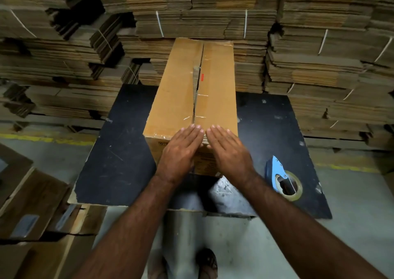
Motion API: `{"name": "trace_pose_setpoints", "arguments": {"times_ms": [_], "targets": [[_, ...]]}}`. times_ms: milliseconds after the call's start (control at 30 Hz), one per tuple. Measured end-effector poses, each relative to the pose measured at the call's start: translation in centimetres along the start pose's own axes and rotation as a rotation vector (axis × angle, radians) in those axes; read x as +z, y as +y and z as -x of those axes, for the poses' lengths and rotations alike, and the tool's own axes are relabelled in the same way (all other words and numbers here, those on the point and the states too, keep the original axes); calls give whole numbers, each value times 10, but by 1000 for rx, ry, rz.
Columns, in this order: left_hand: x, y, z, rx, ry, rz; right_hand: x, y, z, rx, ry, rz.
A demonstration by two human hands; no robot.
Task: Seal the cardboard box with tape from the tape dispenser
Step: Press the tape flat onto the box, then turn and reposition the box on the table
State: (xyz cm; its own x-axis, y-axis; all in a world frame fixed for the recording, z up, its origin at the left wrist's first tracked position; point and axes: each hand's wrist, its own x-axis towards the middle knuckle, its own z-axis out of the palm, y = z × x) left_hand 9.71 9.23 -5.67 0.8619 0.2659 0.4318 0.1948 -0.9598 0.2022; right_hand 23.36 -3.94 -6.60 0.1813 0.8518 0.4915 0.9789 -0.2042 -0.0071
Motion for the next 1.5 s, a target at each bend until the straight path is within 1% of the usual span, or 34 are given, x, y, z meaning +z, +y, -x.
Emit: {"name": "trace_pose_setpoints", "arguments": {"times_ms": [100,200,267,300,333,367,433,467,500,567,600,667,767,867,933,967,1033,1100,1133,1167,1233,1267,1300,1367,1433,1500], "targets": [[0,0,0,6,-19,-12,-3,13,14,-39,-27,46],[-4,1,0,3,-65,-14,-10,27,31,47,9,91],[-5,2,-1,-16,-61,-13,-11,28,34,117,8,12],[-6,6,-2,-19,-52,-5,-11,24,35,185,11,-68],[-7,11,-5,-1,-51,13,-13,16,33,307,21,-195],[-6,18,-9,43,-63,24,-18,6,31,476,36,-366],[-3,32,-19,155,-135,27,-26,-13,25,837,86,-737],[0,38,-24,184,-167,30,-27,-21,22,983,113,-912],[3,41,-28,185,-190,37,-25,-27,20,1104,150,-1087],[5,44,-30,152,-216,57,-17,-34,14,1263,225,-1378],[6,44,-30,150,-226,63,-12,-35,8,1326,244,-1444],[8,43,-29,148,-229,65,-3,-31,1,1434,248,-1496],[8,42,-31,143,-245,43,0,-15,-9,1575,160,-1531],[3,43,-30,152,-300,56,-2,0,-9,1609,20,-1436],[-9,44,-33,86,-314,167,-2,4,-8,1549,27,-1282],[-18,45,-36,22,-284,254,-4,5,-8,1500,65,-1224],[-36,41,-46,-113,-120,347,-13,11,-11,1358,130,-1074],[-52,28,-55,-246,14,283,-19,19,-18,1235,102,-951],[-59,16,-60,-327,38,221,-22,22,-23,1196,73,-933],[-64,3,-64,-426,30,137,-23,25,-29,1168,30,-915],[-71,-25,-67,-660,-73,-37,-23,27,-40,1134,-80,-844],[-72,-38,-66,-759,-142,-59,-22,29,-44,1129,-124,-814],[-71,-48,-64,-821,-207,-15,-21,30,-48,1124,-147,-793],[-69,-64,-60,-836,-283,130,-24,30,-52,1114,-175,-773],[-70,-70,-57,-815,-290,192,-26,26,-51,1125,-214,-801],[-76,-73,-54,-791,-290,235,-25,19,-45,1157,-219,-840]]}}
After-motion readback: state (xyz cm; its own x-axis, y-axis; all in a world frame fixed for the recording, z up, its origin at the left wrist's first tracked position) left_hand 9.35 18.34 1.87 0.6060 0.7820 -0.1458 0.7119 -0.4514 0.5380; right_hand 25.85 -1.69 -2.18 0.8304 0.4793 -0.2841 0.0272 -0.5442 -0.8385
